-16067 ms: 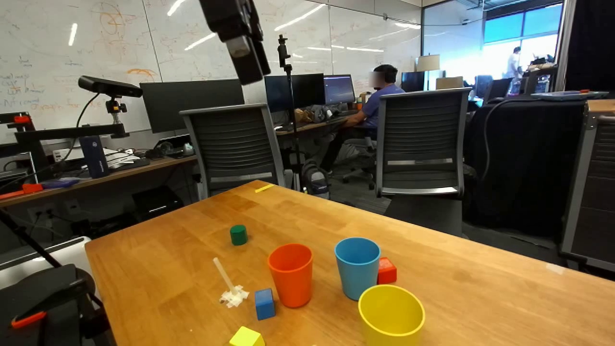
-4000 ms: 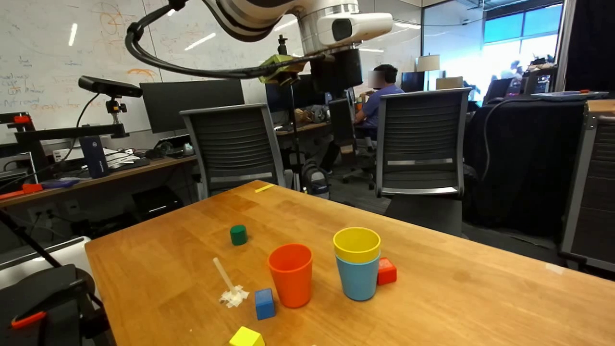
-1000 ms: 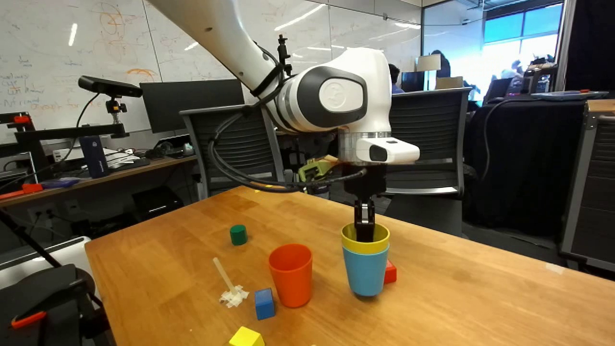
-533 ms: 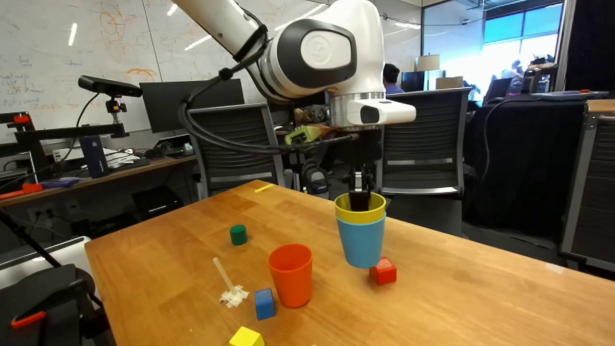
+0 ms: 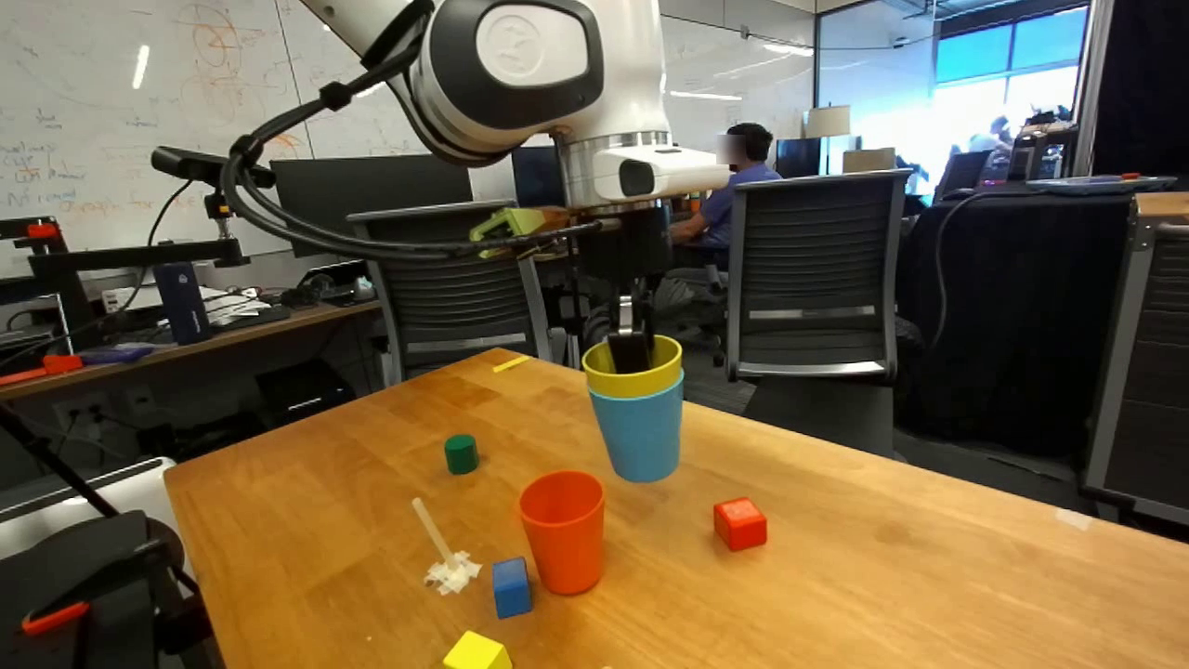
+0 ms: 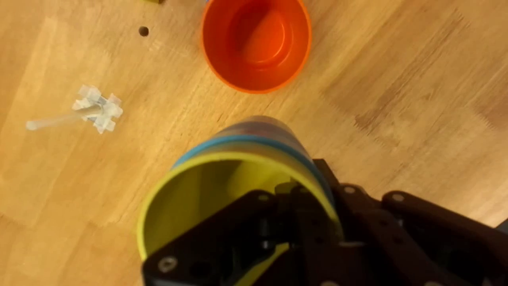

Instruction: Stack the cups

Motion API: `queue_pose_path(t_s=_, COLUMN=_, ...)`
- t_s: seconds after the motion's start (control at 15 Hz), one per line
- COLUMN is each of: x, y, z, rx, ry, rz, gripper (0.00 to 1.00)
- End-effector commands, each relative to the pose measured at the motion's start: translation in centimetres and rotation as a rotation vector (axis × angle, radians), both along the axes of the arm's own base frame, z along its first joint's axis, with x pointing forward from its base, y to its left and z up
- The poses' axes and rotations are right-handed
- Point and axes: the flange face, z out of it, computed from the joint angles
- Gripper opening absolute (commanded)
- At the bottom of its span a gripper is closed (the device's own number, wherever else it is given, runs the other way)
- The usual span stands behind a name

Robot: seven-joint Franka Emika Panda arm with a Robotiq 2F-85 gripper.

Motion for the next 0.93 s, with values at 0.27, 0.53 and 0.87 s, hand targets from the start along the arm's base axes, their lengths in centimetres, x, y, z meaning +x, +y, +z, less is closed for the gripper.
queue_pose_path(t_s=0.27, x=-4.8, y=4.8, z=-0.7, rx=-0.042, ry=0.01, rz=0.165, gripper=0.02)
queue_pose_path(t_s=0.53, x=-5.9, y=6.7, z=-2.0, rx=-0.05, ry=0.023, rz=0.231, gripper=0.02)
queue_pose_path(t_s=0.87, x=-6.3, y=7.7, z=-4.0, rx=-0.063, ry=0.046, rz=0.265, gripper=0.02)
